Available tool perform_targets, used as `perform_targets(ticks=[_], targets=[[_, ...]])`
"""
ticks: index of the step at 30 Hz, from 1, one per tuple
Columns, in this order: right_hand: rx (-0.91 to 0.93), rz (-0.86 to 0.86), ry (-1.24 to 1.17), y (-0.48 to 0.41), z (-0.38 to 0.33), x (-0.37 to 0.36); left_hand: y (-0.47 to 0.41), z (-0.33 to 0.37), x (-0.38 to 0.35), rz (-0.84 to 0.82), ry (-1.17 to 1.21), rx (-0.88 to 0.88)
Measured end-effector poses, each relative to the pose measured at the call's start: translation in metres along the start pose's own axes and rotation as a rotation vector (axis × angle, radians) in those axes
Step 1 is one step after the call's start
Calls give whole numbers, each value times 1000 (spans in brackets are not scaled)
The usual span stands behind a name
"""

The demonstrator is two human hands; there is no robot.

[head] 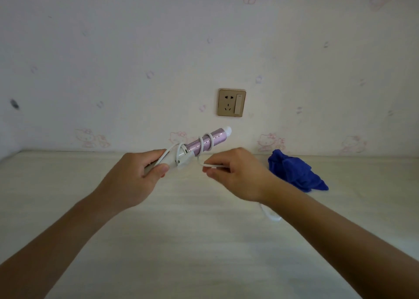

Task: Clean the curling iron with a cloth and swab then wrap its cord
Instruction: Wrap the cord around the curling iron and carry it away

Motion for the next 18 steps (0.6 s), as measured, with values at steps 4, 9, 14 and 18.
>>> perform_targets(ticks=[4,9,14,18], targets=[[-4,94,-105,-18,2,20,-5,-6,13,-275,47,36],[-157,134,-308,-38,19,39,-4,-14,32,-479,495,105],[-302,13,-252,-20,28,13,3,-8,24,-301,710,150],[-126,-100,-56,1,6,-12,-1,-5,10,-40,484,178]])
Point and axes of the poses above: each hand's wrist, its own y-axis away from the middle knuckle, its own x-axis out of the back of the hand, z = x × y, the point moved 1 cm from there along -y, towards the middle knuckle, and after that the axes turned 11 degrees about z, right-handed, at the moved point
